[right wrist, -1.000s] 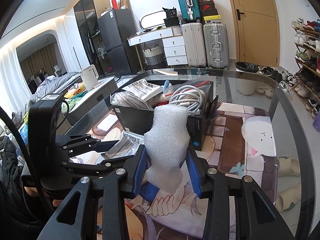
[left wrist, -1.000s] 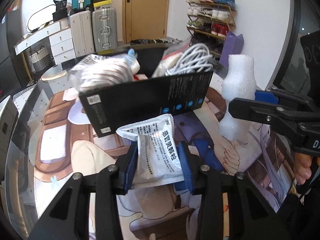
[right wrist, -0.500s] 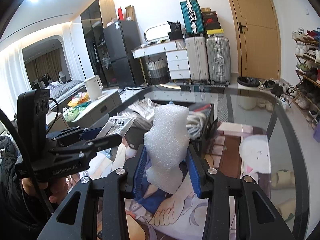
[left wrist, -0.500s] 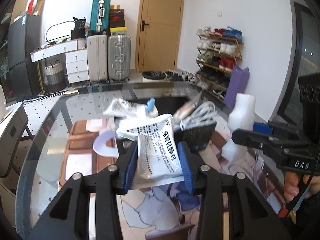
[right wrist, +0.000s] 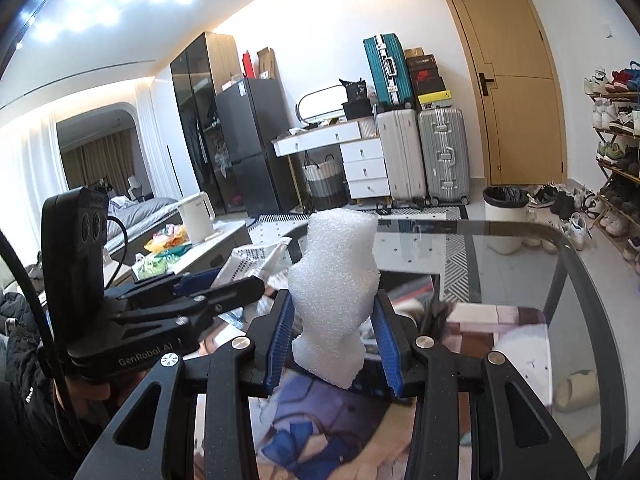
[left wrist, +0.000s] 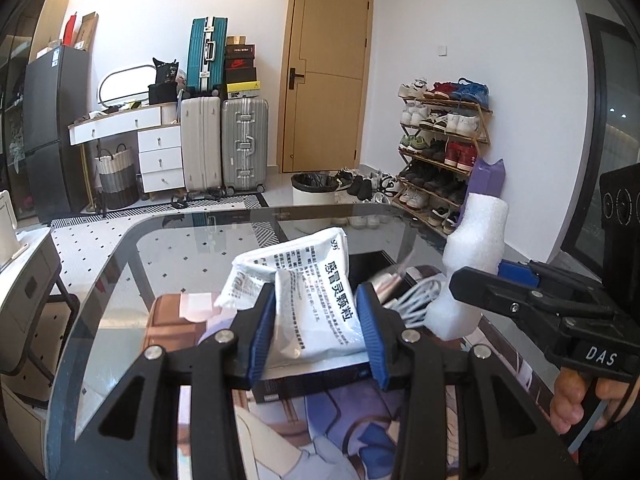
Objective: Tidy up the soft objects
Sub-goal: 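Carry the foam block and packet into the black box and release both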
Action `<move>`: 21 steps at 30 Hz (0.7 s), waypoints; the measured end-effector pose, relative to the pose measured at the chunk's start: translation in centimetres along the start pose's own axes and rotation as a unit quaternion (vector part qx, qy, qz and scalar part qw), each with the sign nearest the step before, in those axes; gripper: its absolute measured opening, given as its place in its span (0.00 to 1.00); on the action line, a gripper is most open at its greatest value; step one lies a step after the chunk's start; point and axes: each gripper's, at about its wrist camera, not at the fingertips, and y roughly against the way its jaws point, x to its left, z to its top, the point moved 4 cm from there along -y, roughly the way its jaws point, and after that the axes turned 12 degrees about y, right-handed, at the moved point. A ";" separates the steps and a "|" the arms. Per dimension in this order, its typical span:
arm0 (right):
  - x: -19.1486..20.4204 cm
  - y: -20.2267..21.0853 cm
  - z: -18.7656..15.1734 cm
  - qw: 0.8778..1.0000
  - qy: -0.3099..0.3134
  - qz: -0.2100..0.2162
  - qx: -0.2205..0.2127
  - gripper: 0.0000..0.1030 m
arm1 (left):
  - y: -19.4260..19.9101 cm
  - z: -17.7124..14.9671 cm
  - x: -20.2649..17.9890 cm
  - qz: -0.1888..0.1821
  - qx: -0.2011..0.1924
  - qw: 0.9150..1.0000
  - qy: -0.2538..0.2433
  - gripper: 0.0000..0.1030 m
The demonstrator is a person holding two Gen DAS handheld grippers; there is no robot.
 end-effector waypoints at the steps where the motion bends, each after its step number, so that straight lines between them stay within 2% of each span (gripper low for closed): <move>1: 0.0 -0.2 0.2 1.000 -0.002 0.003 -0.002 0.39 | -0.2 0.1 0.0 0.002 -0.001 1.000 0.000 0.39; 21: -0.1 -6.1 2.2 0.999 -0.012 0.028 0.012 0.39 | -4.6 0.3 2.0 0.026 0.024 0.999 0.001 0.39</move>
